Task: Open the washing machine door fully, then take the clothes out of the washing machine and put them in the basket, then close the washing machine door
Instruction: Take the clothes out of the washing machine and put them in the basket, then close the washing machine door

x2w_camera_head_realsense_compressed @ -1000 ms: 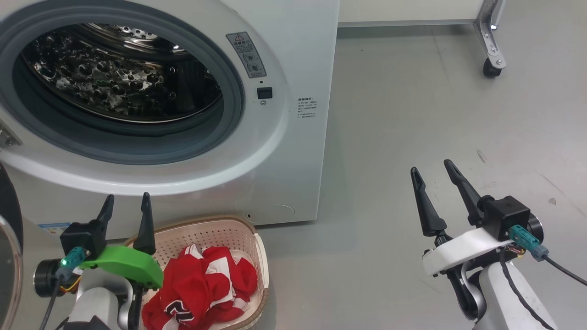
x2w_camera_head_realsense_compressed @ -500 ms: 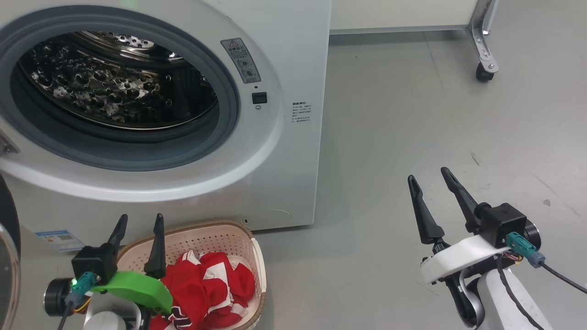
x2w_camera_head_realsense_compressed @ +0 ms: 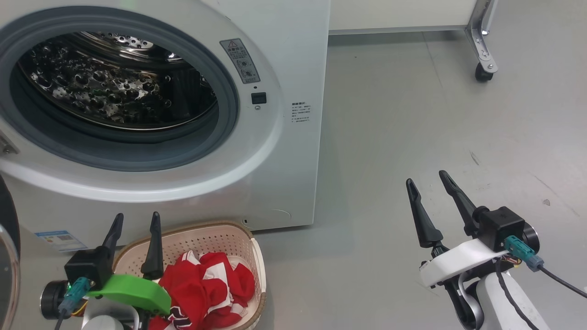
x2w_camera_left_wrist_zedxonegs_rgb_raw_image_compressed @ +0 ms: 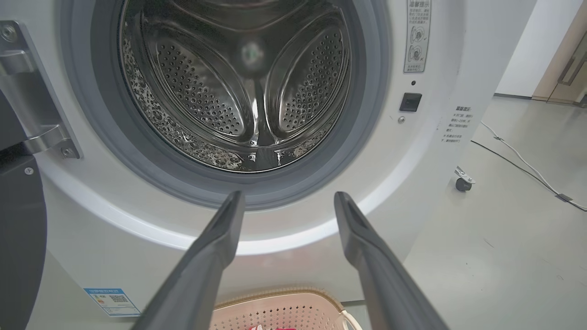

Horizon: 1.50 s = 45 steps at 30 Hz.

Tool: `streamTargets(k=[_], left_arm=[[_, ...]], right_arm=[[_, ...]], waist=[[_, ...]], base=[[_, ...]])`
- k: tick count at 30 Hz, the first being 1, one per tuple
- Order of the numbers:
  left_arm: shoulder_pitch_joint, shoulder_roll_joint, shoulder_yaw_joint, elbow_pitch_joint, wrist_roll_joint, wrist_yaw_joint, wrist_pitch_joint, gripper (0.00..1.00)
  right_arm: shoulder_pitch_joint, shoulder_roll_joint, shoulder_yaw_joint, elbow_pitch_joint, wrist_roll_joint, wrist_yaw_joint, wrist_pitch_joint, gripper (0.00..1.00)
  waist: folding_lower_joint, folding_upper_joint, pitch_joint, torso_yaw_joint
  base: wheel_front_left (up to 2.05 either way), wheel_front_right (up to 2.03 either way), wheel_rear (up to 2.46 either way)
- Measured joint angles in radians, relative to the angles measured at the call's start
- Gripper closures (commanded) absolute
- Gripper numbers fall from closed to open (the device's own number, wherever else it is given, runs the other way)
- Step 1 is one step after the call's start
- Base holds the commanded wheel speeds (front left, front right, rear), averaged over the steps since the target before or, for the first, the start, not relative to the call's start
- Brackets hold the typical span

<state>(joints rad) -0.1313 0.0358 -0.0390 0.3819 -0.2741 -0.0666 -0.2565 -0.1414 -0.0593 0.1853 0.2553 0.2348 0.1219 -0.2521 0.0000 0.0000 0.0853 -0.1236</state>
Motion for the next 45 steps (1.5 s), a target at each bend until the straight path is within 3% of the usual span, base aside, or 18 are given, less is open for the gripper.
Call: streamTargets(k=[45], left_arm=[[0.049,0.000,-0.050,-0.091,-0.044,0.046,0.000,0.00]], right_arm=[[0.003,0.002,-0.005,-0.020,0.000,0.000,0.000,0.00]], waist=[[0.0000,0.0000,0.031,0.005]], base=[[0.00,0.00,0.00]])
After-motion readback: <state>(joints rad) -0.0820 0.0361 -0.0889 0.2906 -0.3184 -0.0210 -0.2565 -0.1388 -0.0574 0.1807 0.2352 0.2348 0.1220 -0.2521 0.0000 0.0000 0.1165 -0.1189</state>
